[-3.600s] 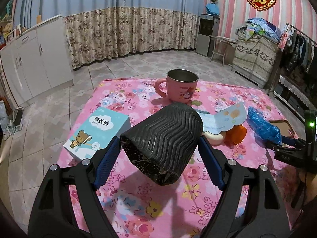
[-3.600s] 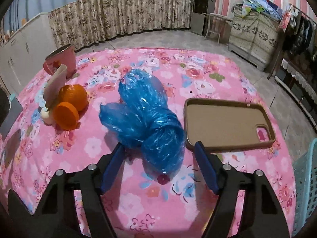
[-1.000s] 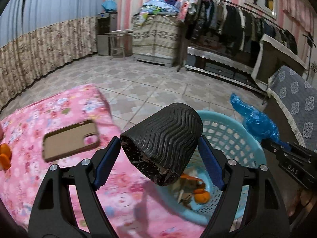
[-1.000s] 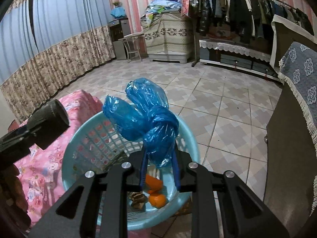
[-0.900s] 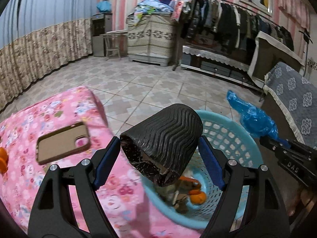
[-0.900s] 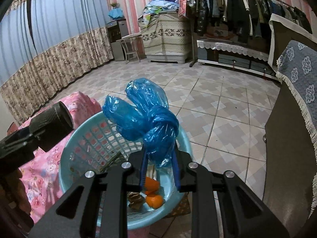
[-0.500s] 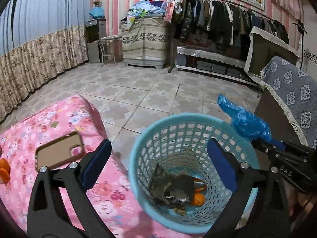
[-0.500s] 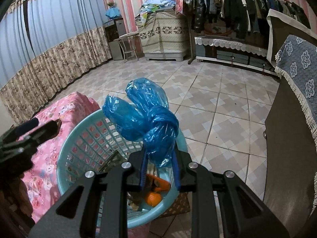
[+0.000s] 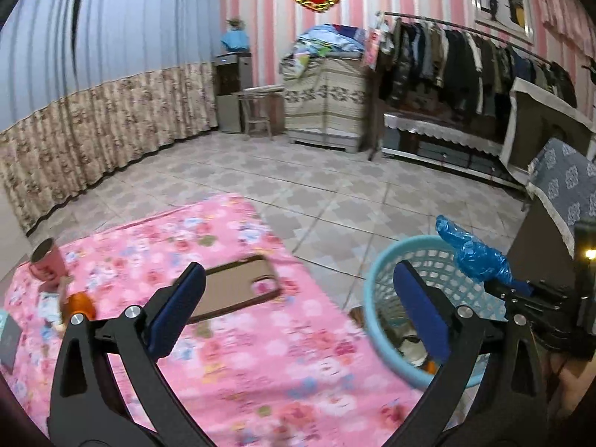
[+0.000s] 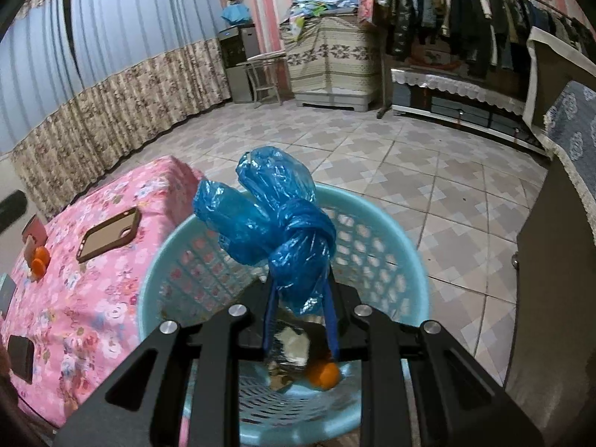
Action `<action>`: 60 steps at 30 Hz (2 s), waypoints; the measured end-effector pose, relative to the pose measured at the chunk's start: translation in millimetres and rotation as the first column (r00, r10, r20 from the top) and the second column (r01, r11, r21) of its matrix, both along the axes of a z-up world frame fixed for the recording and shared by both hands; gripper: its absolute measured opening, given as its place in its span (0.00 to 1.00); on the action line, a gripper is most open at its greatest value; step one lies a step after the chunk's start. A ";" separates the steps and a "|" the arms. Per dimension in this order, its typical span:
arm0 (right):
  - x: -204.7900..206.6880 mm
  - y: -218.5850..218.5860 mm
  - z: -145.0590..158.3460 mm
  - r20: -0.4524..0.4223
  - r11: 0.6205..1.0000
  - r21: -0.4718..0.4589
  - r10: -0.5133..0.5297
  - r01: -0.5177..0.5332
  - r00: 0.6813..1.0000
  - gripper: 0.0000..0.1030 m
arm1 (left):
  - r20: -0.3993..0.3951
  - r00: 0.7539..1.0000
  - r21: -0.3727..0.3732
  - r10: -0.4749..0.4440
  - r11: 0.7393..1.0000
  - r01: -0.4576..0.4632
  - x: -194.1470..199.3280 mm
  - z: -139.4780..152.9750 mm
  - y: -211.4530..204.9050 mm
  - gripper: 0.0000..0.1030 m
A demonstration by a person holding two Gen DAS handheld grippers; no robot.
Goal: Collect trash
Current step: 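Open the left tool over the basket while the right tool releases the blue bag, then return both tools to the tablecloth and reach the left tool toward the white card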
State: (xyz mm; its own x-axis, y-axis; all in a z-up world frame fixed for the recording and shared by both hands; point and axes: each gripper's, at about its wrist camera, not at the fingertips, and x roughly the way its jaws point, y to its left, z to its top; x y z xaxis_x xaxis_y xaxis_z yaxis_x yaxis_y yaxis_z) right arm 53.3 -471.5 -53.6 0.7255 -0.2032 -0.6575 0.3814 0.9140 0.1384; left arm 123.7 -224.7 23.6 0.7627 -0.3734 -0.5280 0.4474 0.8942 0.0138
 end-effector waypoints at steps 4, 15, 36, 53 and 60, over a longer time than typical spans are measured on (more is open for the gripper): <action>14.5 17.5 -3.9 -0.019 0.999 0.010 0.032 -0.032 0.999 0.22 | 0.009 0.998 -0.006 0.063 0.998 -0.063 4.8 7.3 37.2 0.95; 39.1 42.8 -23.1 -0.071 0.999 0.017 0.031 -0.030 0.997 0.30 | 0.013 0.969 -0.008 0.248 0.969 -0.248 18.3 6.5 146.3 0.95; 42.0 101.3 4.8 0.038 0.996 -0.085 0.039 -0.035 0.999 0.93 | 0.017 0.912 -0.039 0.411 0.911 -0.410 19.3 9.4 276.7 0.95; 85.4 202.4 41.9 0.126 0.963 -0.163 0.235 -0.213 0.964 0.96 | -0.047 0.894 -0.003 0.446 0.895 -0.446 55.1 -33.9 332.3 0.95; 109.7 234.0 27.4 0.094 0.947 -0.160 0.294 -0.277 0.951 0.96 | -0.119 0.905 0.003 0.409 0.912 -0.411 89.9 -57.5 317.5 0.95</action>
